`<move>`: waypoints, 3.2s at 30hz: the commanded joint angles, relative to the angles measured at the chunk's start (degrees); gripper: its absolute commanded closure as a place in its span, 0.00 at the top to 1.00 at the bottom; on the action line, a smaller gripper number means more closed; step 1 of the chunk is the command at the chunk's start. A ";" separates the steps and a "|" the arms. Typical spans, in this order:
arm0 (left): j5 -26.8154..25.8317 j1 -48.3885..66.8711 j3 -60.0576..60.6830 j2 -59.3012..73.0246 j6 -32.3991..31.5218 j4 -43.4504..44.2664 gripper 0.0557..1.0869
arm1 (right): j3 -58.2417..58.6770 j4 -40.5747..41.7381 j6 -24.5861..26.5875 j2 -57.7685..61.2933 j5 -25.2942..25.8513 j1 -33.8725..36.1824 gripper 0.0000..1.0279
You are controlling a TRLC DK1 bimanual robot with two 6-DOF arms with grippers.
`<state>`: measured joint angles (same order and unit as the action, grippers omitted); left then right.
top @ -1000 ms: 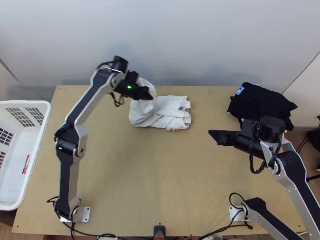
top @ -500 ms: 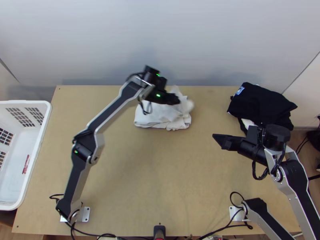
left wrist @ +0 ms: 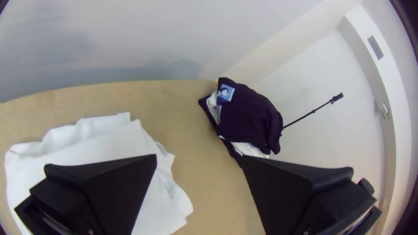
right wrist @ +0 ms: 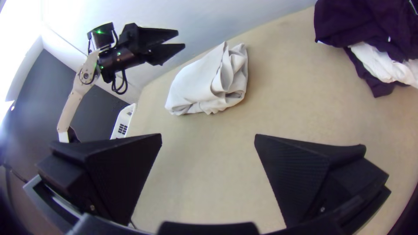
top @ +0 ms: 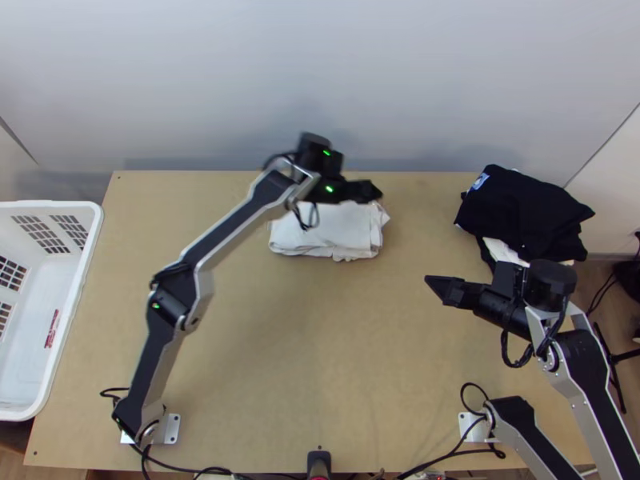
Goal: Fold the t-shirt
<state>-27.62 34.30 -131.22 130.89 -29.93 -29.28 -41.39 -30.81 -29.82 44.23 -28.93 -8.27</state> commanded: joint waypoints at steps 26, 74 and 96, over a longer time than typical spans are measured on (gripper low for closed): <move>-0.16 -23.41 27.33 -40.80 17.36 -15.28 0.95 | -8.27 44.52 -18.78 55.26 -6.84 -5.79 0.96; 1.95 -40.72 62.22 -64.18 20.35 -10.62 0.95 | -60.74 22.11 -2.78 62.03 6.34 -0.25 0.03; 1.16 -45.91 73.91 -68.22 24.22 -8.60 0.95 | -82.10 4.79 9.26 60.45 3.18 28.66 0.03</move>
<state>-26.41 -10.81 -61.49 63.72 -6.33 -39.29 -124.01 -22.74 -25.43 106.52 -24.99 13.63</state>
